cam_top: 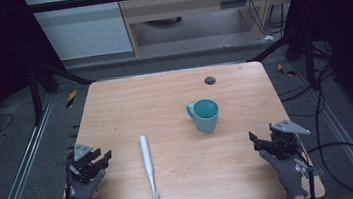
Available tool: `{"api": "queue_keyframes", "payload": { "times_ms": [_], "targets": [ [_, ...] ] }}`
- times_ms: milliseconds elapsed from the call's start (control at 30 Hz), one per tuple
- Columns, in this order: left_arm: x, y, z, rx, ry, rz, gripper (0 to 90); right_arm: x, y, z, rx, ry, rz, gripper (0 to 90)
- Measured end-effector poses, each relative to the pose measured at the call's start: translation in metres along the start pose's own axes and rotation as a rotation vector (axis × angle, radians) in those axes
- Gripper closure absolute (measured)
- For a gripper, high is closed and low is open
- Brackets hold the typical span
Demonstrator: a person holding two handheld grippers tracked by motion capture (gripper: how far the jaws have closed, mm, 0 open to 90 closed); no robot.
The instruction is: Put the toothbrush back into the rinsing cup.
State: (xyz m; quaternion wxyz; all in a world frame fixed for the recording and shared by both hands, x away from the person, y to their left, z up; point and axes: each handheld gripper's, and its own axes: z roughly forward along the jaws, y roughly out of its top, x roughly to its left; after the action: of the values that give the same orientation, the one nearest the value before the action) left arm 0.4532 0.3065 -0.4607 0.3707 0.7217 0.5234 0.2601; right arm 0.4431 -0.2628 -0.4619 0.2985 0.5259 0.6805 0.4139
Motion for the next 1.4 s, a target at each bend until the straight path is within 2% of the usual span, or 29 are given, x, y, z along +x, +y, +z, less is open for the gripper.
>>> {"api": "queue_keyframes", "payload": {
  "times_ms": [167,200,267,500,533,733,900,1000,1167,1200,1400],
  "targets": [
    [-0.005,0.000,-0.002,0.015,-0.019,0.004,56.2,0.007,0.000,-0.003,-0.005,0.008,-0.011,20.8],
    [-0.007,0.000,-0.002,0.023,-0.040,0.001,56.7,0.009,0.000,-0.003,-0.004,0.011,-0.011,20.8],
    [-0.010,0.000,-0.001,0.030,-0.052,0.010,57.8,0.011,0.000,-0.003,-0.005,0.013,-0.012,21.4],
    [-0.020,-0.002,-0.004,0.046,-0.064,0.041,66.2,0.015,-0.001,-0.001,0.007,0.020,-0.022,21.5],
    [-0.021,-0.002,-0.004,0.050,-0.067,0.043,67.4,0.016,0.000,-0.002,0.012,0.023,-0.012,21.5],
    [-0.028,-0.006,-0.003,0.096,-0.096,0.062,75.6,0.015,-0.002,0.000,0.019,0.024,-0.024,21.8],
    [-0.034,-0.009,-0.004,0.105,-0.118,0.070,80.3,0.014,-0.003,0.001,0.035,0.020,-0.014,22.7],
    [-0.039,-0.012,-0.004,0.120,-0.149,0.085,84.2,0.013,-0.003,0.002,0.038,0.018,-0.017,23.1],
    [-0.045,-0.016,-0.002,0.141,-0.182,0.102,86.8,0.013,-0.004,0.002,0.043,0.019,-0.014,23.7],
    [-0.049,-0.018,-0.002,0.152,-0.201,0.109,88.1,0.013,-0.004,0.003,0.046,0.018,-0.021,23.9],
    [-0.057,-0.020,0.001,0.174,-0.232,0.126,89.1,0.013,-0.004,0.004,0.051,0.020,-0.020,24.8]
  ]
}}
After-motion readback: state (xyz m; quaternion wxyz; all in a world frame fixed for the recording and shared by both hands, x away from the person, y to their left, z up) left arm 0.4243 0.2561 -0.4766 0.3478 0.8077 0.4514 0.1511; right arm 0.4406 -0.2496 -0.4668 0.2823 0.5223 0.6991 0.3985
